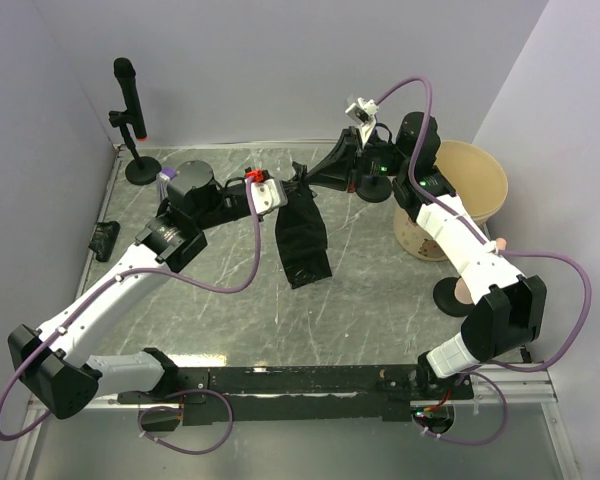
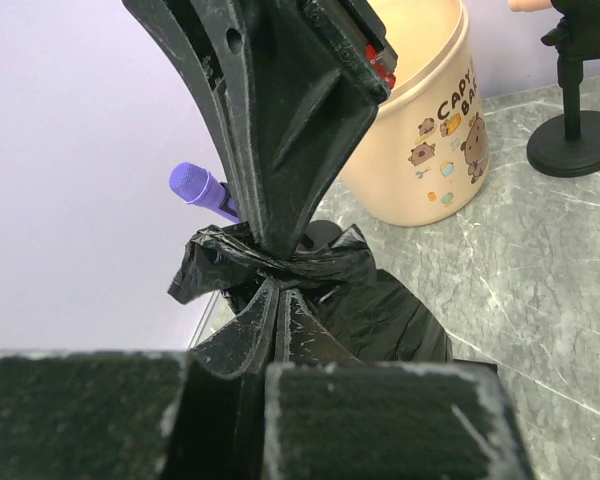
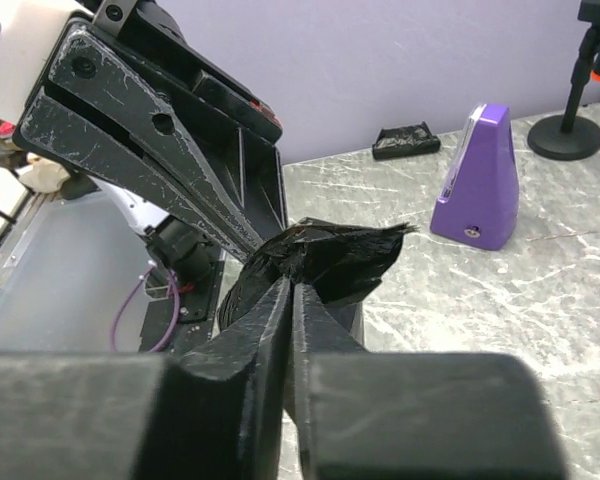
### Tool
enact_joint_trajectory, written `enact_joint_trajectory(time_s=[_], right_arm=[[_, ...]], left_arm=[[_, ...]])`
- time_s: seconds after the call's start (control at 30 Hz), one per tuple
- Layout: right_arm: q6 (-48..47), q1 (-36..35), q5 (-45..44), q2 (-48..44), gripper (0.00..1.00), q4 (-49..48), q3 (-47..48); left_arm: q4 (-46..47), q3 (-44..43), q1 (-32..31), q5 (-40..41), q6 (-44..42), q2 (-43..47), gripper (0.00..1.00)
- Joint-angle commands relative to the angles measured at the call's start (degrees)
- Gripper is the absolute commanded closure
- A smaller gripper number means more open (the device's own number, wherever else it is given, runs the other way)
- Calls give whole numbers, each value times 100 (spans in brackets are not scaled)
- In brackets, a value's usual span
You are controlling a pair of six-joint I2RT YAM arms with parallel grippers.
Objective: Put the trash bags into the trash bin
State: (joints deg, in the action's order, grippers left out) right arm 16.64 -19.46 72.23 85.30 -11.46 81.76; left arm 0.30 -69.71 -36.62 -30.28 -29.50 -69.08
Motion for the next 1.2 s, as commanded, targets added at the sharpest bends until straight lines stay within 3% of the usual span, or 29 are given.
enact_joint_trajectory(time_s=[0.0,0.07,0.13,0.2,0.43,0.53,0.73,0.93,1.17], right_arm=[[-118,39,-33,-224,100,-216,253],[-91,57,-68,-224,100,-234,262],[-100,83,-25,-241,100,-242,271],[-353,74,37,-259,100,2,297],[-2031,66,-129,-426,100,1328,385],[-2612,22,-331,-487,100,1760,411],[-3667,-268,-1157,-716,100,2280,333],[-3959,-435,-1483,-813,100,2395,324],[-4029,-506,-1606,-857,100,2482,306]], left_arm=[[147,-25,-38,-39,-56,140,99],[-20,-112,-29,-4,-57,114,90],[-310,-253,-3,145,258,88,72],[-669,-612,198,-178,618,9,64],[-1681,-2168,1139,-1794,2894,-913,54],[-1726,-2424,1280,-2314,3782,-1221,53],[-1603,-2486,1342,-3009,4873,-1582,67],[-1410,-2407,1351,-3264,5120,-1653,63],[-1190,-2345,1351,-3519,5244,-1705,71]])
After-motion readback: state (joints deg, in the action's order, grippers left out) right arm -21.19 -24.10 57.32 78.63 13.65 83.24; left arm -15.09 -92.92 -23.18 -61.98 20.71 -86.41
